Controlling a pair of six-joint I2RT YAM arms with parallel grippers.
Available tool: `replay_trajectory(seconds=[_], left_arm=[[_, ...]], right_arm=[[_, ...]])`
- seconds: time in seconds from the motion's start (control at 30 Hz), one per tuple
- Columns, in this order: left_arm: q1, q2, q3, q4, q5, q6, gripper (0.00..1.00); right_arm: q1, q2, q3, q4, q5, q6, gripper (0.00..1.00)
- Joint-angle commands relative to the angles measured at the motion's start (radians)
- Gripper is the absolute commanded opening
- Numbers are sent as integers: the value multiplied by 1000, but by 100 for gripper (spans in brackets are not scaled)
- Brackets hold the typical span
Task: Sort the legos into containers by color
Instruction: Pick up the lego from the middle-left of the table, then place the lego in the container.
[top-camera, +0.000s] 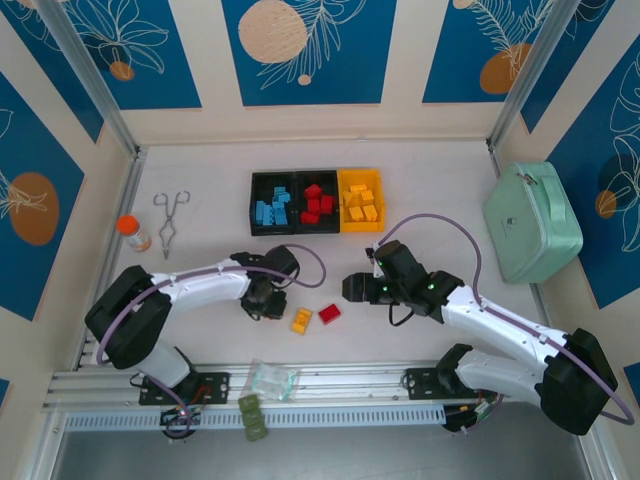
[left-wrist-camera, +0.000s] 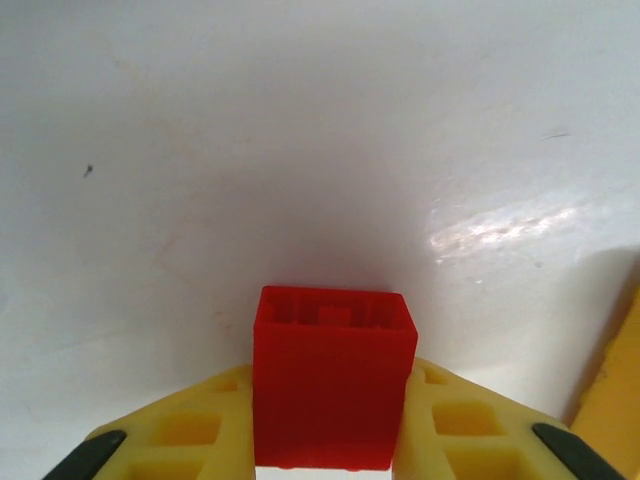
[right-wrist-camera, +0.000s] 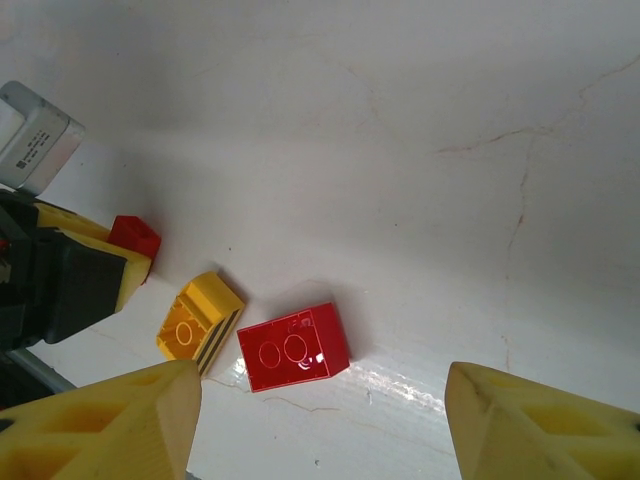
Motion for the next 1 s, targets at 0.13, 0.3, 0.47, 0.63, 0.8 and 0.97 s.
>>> replay_trajectory(seconds=[0.13, 0.3, 0.47, 0.63, 0.8, 0.97], left_arm=[[6, -1, 122, -21, -24, 45, 25], [33, 80, 280, -28, -4, 99, 25], [60, 211, 497, -61, 7, 146, 25], [118, 362, 757, -138, 16, 196, 25], [181, 517, 1024, -220, 14, 233, 25], [232, 685, 1288, -300, 27, 232, 25]], right_arm=[[12, -6, -4, 12, -26, 16, 66], [3, -24, -24, 18, -7, 24, 65], [-4, -41, -38, 22, 9, 37, 65], [-4, -53, -61, 35, 7, 55, 65], [-4, -76, -84, 38, 18, 71, 65], [-2, -76, -94, 49, 12, 79, 65]])
